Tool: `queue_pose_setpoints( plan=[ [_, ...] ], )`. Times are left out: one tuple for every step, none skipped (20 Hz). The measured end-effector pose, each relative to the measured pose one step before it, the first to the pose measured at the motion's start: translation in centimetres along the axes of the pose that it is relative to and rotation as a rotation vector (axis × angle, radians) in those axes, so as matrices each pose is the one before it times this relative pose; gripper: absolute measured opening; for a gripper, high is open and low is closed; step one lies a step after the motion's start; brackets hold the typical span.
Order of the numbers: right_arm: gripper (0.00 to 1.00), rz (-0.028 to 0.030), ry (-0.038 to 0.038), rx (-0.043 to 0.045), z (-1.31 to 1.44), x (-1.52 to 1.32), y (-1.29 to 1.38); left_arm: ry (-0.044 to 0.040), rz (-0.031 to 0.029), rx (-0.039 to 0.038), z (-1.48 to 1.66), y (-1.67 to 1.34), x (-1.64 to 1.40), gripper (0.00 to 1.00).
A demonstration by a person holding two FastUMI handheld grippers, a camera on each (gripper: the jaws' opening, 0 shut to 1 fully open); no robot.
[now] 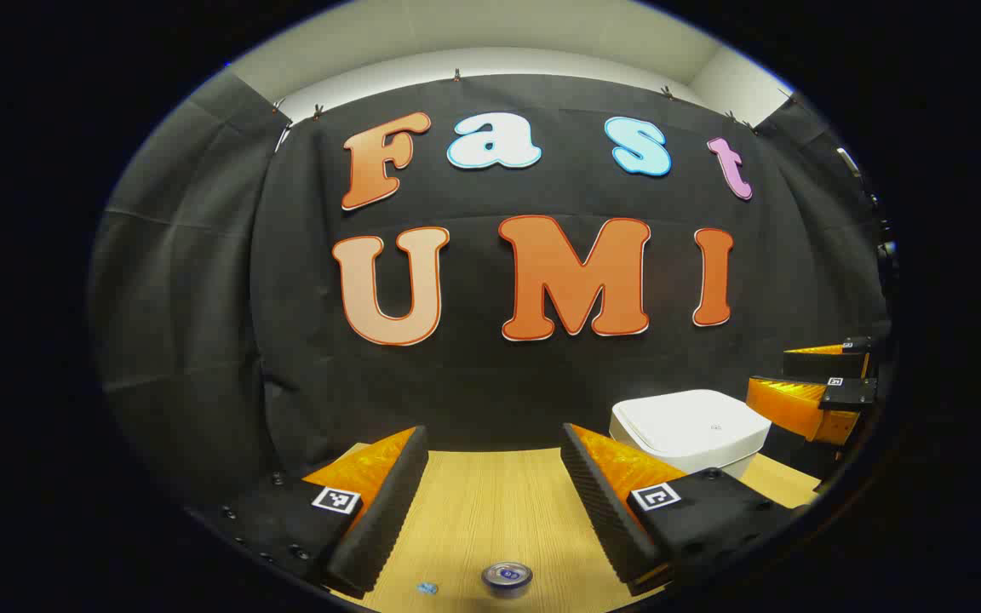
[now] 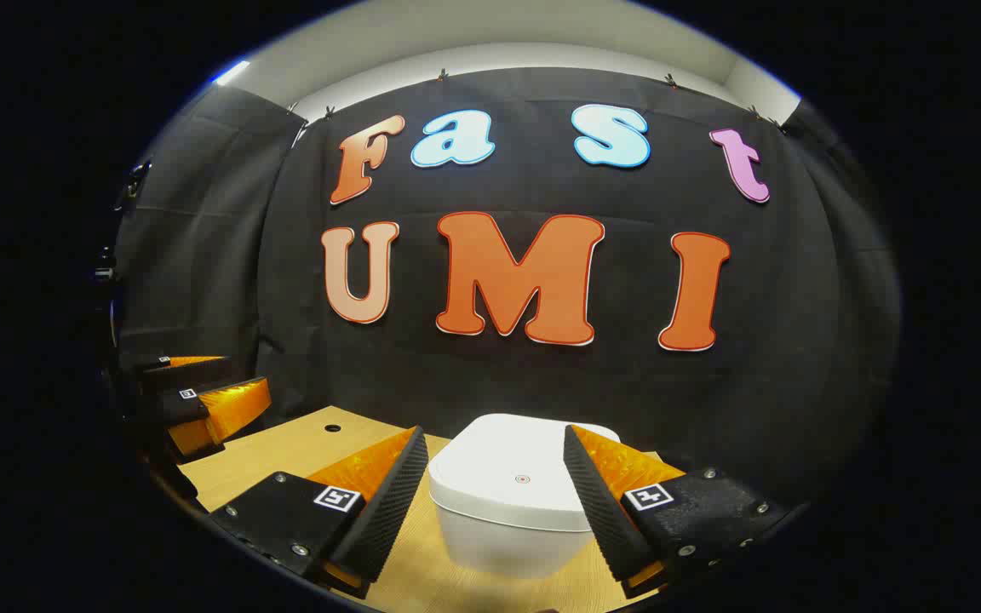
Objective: Press the lid of the desktop garbage bin to open it, pick up the crumpled paper on the desktop and throw it into the bin, then pick up the pop can on the desktop and drop it into the bin, and finally close the garbage bin lid.
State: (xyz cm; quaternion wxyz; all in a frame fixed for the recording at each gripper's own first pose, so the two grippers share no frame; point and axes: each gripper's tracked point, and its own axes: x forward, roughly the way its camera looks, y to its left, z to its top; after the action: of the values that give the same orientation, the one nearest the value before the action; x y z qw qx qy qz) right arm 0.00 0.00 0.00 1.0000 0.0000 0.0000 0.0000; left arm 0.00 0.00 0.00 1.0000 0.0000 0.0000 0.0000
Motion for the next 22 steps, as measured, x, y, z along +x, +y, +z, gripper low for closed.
queue_pose_setpoints(
  plan=[
    [0.97, 0.00343, 0.00022, -0.00277, 0.121, -0.003, 0.101, 0.00127, 0.00036, 0.00045, 0.036, 0.042, 0.037, 1.0],
    [0.96, 0.0002, -0.00049, -0.00366, 0.069, 0.082, 0.049, 0.0015, 0.00073, 0.00087, -0.101, -0.006, -0.109, 1.0],
    [0.96, 0.00107, 0.00111, -0.00241, -0.085, 0.009, -0.031, 0.0018, -0.00047, -0.00093, -0.015, -0.032, 0.066, 1.0],
    [0.97, 0.00053, 0.00172, -0.0019, 0.009, -0.018, 0.001, 0.00345, -0.00233, -0.00322, -0.094, -0.021, -0.042, 0.99],
    [0.97, 0.00163, 0.00125, -0.0007, 0.05, 0.035, -0.014, 0.00492, 0.00045, -0.00215, -0.193, 0.017, -0.044, 1.0],
    [0.96, 0.00099, -0.00001, -0.0009, 0.052, 0.07, -0.012, 0.00335, -0.00003, -0.0003, 0.027, -0.08, 0.003, 1.0],
    [0.96, -0.00005, -0.00143, -0.00104, 0.048, 0.111, -0.026, 0.00099, 0.0008, 0.002, 0.024, 0.038, -0.021, 1.0],
    [0.97, 0.00073, -0.00062, -0.00017, 0.121, 0.098, -0.106, -0.00114, 0.00131, 0.0034, 0.02, 0.061, -0.035, 1.0],
    [0.96, 0.00455, 0.00038, -0.00168, 0.131, 0.146, 0.021, -0.00086, 0.00157, 0.00437, 0.059, 0.058, -0.095, 1.0],
    [0.96, 0.00191, 0.00368, -0.00338, 0.12, 0.184, -0.054, -0.00111, 0.00258, 0.00371, 0.07, 0.146, 0.05, 1.0],
    [0.95, 0.00192, 0.00097, -0.00396, 0.017, 0.12, -0.123, -0.00084, 0.00165, 0.00165, 0.082, 0.06, -0.02, 1.0],
    [0.93, 0.00243, -0.00112, -0.00495, 0.153, 0.242, -0.092, 0.0001, 0.00238, 0.00125, -0.093, 0.044, -0.1, 0.99],
    [0.92, 0.00425, -0.0011, -0.0066, 0.204, 0.175, 0.074, 0.00185, 0.00251, 0.00085, -0.007, 0.063, -0.047, 1.0],
    [0.91, 0.00312, 0.0003, -0.00905, 0.116, 0.255, -0.113, 0.00045, 0.0035, 0.00094, -0.065, 0.1, -0.01, 1.0],
    [0.89, -0.00058, -0.00159, -0.00982, 0.119, 0.291, -0.188, 0.00138, 0.00482, 0.00138, -0.029, 0.185, -0.059, 1.0],
    [0.86, -0.0028, -0.0051, -0.00833, 0.242, 0.157, -0.203, 0.00113, 0.00547, 0.00146, -0.111, 0.157, -0.162, 1.0],
    [0.83, -0.00136, -0.002, -0.00755, 0.158, 0.31, -0.172, 0.00013, 0.00602, 0.00112, 0.021, 0.146, -0.063, 1.0],
    [0.8, 0.0013, 0.00093, -0.00663, 0.11, 0.311, -0.035, 0.00047, 0.00784, 0.00066, 0.024, 0.308, -0.055, 1.0],
    [0.78, 0.00287, 0.002, -0.00328, -0.007, 0.31, -0.019, 0.00034, 0.00939, 0.00034, 0.032, 0.291, -0.064, 0.99],
    [0.74, 0.00586, 0.00508, 0.00118, -0.033, 0.264, -0.004, 0.00221, 0.0105, 0.0, -0.215, 0.277, -0.174, 1.0],
    [0.71, 0.00721, 0.00478, 0.00454, -0.126, 0.171, 0.009, 0.0027, 0.01007, -0.00058, -0.066, 0.341, -0.041, 1.0],
    [0.64, 0.00368, 0.0056, 0.00887, -0.012, 0.162, -0.068, 0.00164, 0.01095, -0.00011, -0.086, 0.245, -0.103, 1.0]
  ],
)
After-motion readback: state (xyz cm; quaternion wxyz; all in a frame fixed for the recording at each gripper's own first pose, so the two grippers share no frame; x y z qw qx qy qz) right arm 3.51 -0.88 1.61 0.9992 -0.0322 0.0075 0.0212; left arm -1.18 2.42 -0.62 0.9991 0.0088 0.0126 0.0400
